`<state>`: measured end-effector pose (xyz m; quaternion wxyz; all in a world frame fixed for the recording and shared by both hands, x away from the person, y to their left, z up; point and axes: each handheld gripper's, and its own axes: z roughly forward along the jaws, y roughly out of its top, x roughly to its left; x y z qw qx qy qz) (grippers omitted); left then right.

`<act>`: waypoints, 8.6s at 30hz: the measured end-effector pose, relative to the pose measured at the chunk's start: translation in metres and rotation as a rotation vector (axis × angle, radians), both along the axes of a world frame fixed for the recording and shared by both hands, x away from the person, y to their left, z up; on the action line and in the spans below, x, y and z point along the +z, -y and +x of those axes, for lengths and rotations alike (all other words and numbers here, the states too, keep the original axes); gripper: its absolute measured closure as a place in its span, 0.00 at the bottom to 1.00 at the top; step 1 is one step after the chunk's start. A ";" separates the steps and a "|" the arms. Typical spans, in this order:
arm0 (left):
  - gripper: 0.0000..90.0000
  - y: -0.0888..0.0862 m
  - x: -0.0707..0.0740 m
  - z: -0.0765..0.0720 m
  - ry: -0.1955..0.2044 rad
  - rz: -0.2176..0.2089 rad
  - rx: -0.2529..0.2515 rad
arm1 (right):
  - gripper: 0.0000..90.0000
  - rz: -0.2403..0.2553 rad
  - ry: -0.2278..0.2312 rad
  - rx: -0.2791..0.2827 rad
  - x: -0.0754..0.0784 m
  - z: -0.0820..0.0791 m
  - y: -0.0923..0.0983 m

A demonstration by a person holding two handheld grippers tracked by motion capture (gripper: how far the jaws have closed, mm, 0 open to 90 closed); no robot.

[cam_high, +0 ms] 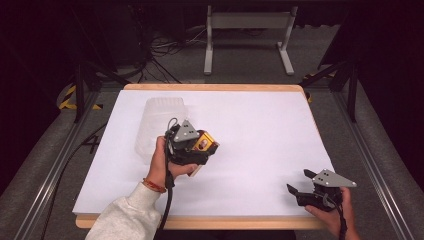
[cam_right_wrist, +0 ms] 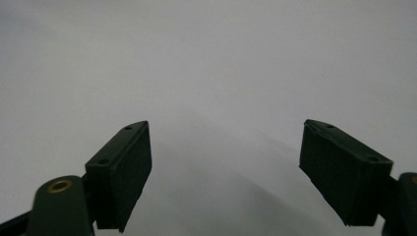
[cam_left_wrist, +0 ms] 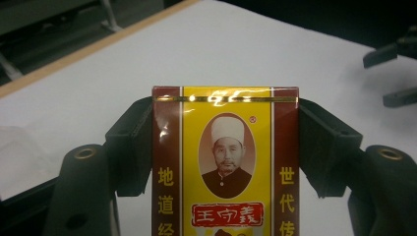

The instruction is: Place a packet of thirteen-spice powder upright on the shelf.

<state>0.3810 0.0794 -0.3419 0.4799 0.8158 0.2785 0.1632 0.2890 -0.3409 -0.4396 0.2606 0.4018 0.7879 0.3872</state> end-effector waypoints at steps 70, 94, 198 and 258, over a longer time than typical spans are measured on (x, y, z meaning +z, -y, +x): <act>0.35 -0.110 -0.025 0.050 -0.005 -0.306 0.461 | 0.22 -0.019 -0.016 0.056 -0.003 -0.001 -0.015; 0.29 -0.113 -0.028 0.043 -0.014 -0.242 0.438 | 0.21 -0.023 -0.015 0.069 -0.003 0.000 -0.018; 0.18 -0.037 -0.026 -0.044 0.090 0.047 -0.098 | 0.22 -0.026 0.013 0.060 0.004 -0.002 -0.013; 0.16 -0.139 -0.110 -0.068 -0.097 0.239 0.035 | 0.20 -0.026 0.053 0.085 0.012 0.001 -0.017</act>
